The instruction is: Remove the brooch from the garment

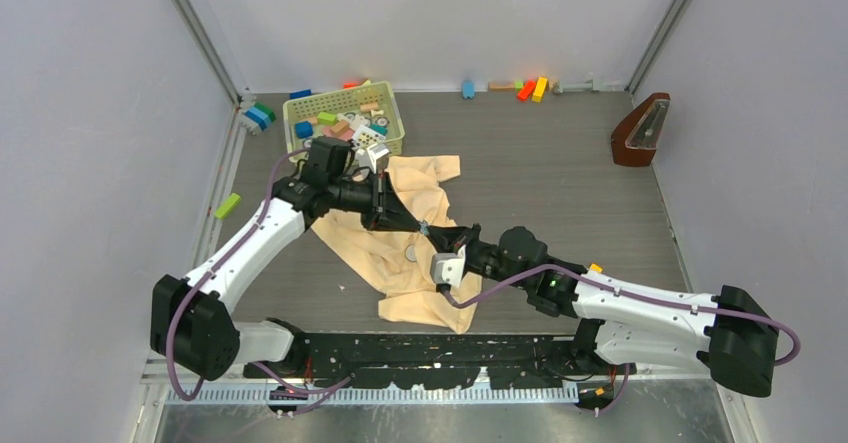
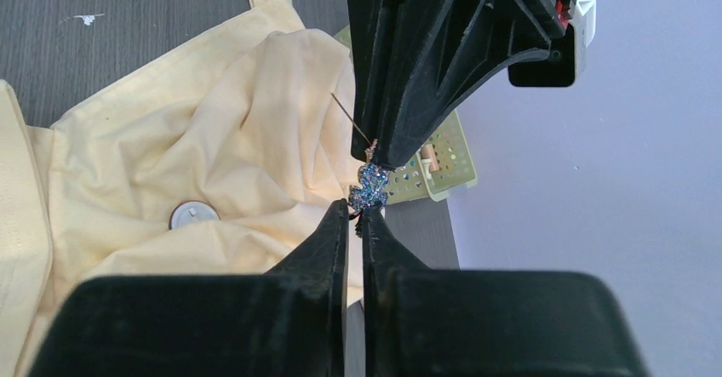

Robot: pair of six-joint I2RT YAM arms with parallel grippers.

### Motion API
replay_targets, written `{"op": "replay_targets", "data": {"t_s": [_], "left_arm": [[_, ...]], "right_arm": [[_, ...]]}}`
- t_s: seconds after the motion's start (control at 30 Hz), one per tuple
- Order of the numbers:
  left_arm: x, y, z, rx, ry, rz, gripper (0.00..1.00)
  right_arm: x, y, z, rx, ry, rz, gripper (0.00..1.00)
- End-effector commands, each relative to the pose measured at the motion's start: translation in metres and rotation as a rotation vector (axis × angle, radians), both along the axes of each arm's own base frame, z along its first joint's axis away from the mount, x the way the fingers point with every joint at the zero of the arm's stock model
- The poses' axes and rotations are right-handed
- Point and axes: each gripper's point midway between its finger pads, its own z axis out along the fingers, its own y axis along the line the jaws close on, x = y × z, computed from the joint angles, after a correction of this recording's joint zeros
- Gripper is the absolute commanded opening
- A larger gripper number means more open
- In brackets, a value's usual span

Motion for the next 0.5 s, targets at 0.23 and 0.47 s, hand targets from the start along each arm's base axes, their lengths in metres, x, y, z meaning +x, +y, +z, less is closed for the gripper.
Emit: {"op": "replay_targets", "data": {"t_s": [0.23,0.47], "left_arm": [[0.009,0.000,0.019,-0.066,-0.114,-0.017,0.55],[0.032,0.020,0.023,-0.117,-0.236,0.078,0.65]], "right_arm": [[-0.006,-0.002,0.031,0.175,0.120,-0.021,0.00],[-0.006,-0.015,0.027,0.323,0.368,-0.119,0.00]]}}
